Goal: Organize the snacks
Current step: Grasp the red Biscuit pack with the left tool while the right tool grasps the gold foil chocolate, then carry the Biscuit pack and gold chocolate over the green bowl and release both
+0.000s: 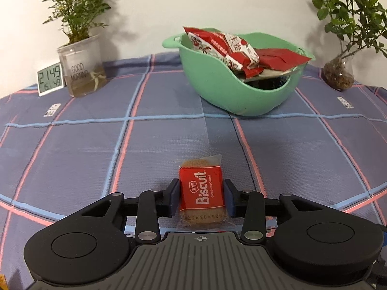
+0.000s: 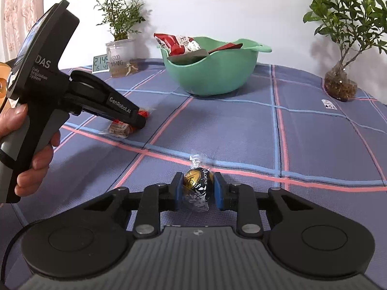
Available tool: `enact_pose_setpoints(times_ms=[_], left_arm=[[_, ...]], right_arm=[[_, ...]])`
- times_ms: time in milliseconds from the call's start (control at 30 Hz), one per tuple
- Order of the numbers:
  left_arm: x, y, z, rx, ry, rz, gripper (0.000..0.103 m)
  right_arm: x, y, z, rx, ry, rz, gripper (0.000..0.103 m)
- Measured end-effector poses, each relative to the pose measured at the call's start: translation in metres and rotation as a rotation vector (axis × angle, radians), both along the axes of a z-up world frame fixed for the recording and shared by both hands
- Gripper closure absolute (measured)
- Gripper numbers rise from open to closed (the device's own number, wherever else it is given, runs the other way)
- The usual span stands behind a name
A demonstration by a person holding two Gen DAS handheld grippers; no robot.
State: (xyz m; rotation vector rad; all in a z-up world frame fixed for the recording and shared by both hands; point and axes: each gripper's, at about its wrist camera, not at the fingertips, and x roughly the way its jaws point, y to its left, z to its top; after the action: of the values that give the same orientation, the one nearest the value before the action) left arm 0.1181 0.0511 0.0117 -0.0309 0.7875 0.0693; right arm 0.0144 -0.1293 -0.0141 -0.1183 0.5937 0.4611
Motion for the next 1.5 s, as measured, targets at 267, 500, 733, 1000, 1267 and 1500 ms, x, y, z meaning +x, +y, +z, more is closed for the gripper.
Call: enact_pose_setpoints(times_ms=[267,500,733,1000,1267,1500], left_arm=[[-0.007,0.004,0.024,0.022,-0.056,0.001,0.005],[-0.012,0.006,0.055,0.036,-0.133,-0.012,0.005],[-0.002,0.004,0.089,0.052,-0.211,-0.032,0.005],[0.036,-0.007,0.110,0.086,-0.270,-0.053,0.005],[0.081,-0.015,0.114,0.113,-0.275,-0.057,0.005],[0.111,-0.021,0.109,0.134,-0.265,-0.058,0.005]], right_arm=[[0.002,0.003,0.014,0.010,-0.048,0.012,0.072],[0.009,0.006,0.031,0.018,-0.101,0.022,0.072],[0.027,0.010,0.054,0.038,-0.163,0.039,0.072],[0.062,0.016,0.078,0.086,-0.216,0.053,0.072],[0.112,0.022,0.089,0.123,-0.229,0.036,0.072],[0.148,0.029,0.089,0.132,-0.226,0.024,0.071]])
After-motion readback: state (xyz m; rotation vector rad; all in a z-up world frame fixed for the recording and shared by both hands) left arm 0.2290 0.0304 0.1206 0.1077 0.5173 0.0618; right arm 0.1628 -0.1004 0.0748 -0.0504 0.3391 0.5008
